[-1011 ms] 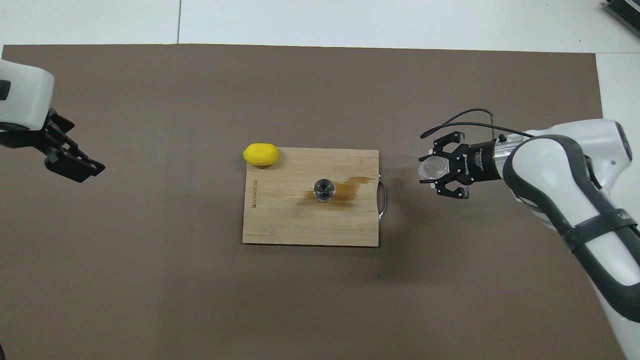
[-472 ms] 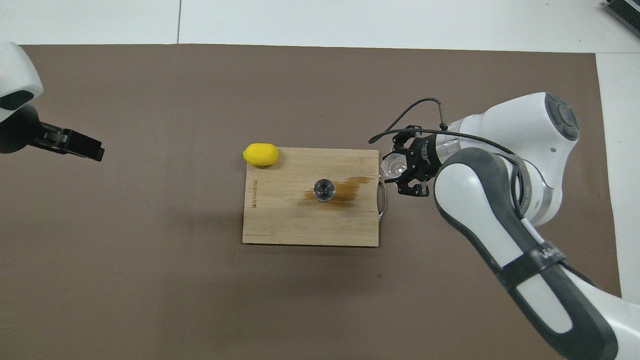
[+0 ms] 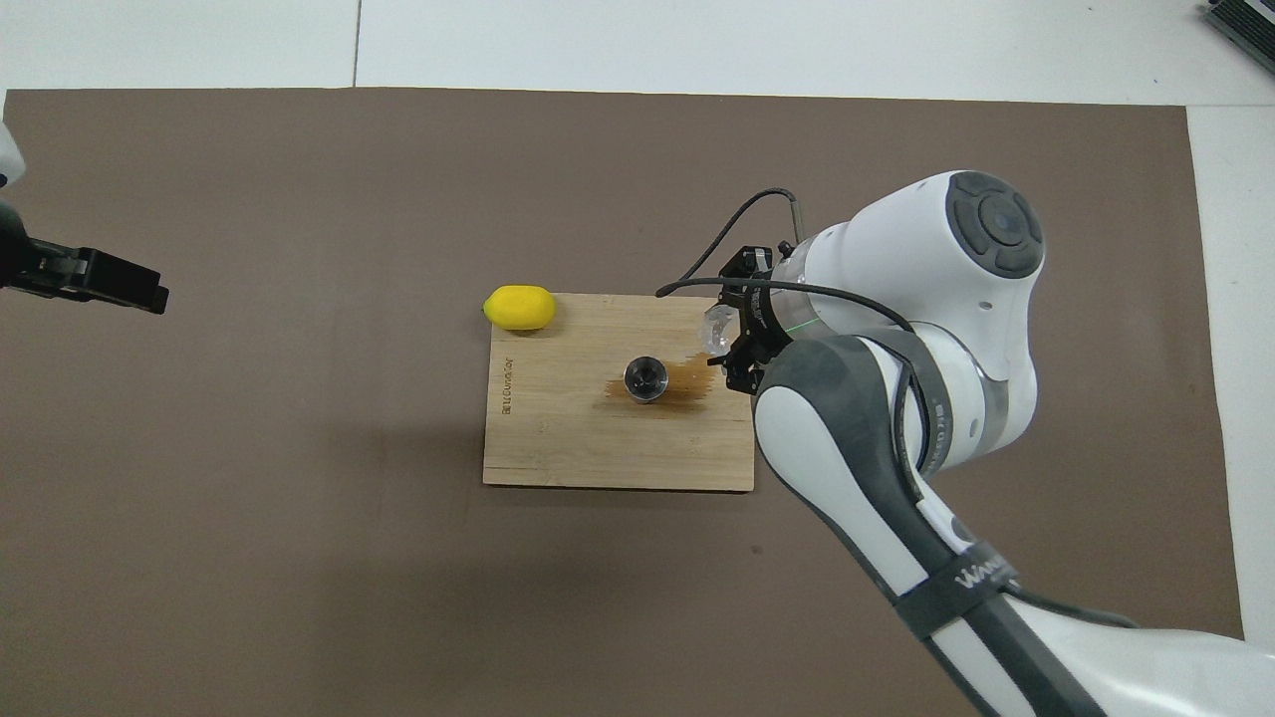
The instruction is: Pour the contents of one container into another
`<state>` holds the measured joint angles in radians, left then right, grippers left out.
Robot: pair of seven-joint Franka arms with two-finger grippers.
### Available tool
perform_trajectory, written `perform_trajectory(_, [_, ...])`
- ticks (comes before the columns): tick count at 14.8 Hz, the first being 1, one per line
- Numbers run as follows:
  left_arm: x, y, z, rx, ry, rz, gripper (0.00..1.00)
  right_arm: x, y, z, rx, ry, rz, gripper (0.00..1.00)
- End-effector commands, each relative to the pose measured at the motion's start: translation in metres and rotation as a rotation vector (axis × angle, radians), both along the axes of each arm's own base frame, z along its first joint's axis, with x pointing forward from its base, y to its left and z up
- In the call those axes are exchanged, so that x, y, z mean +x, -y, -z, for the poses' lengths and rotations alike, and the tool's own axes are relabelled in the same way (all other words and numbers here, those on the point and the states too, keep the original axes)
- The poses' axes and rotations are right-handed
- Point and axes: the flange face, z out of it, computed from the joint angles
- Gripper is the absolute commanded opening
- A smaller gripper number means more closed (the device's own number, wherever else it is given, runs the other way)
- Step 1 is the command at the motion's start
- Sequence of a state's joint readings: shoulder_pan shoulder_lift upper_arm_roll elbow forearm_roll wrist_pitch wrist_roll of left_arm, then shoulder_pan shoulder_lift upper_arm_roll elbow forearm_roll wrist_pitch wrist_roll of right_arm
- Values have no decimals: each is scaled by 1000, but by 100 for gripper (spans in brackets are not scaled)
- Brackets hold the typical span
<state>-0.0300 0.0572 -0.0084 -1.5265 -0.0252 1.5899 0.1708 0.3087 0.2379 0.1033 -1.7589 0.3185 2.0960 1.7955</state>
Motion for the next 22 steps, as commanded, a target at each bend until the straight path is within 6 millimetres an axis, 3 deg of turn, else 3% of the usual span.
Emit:
perform_trajectory(1, [-12, -1, -16, 20, -49, -19, 100, -3, -22, 0, -67, 3, -34, 4])
perform_trajectory(6, [-35, -2, -42, 24, -89, -23, 100, -23, -51, 2, -169, 31, -145, 4])
perform_trajectory(11, [-59, 8, -28, 36, -128, -125, 100, -32, -66, 2, -246, 77, -213, 4])
perform_trajectory(14, [-60, 7, -27, 35, -128, -128, 100, -37, -76, 2, -299, 120, -263, 4])
perform_trajectory(17, [-55, -9, -26, 30, -97, -156, 100, -39, -81, 4, -341, 148, -296, 4])
perform_trajectory(22, [-55, -11, -20, 27, -60, -167, 100, -42, -91, 5, -376, 206, -342, 4])
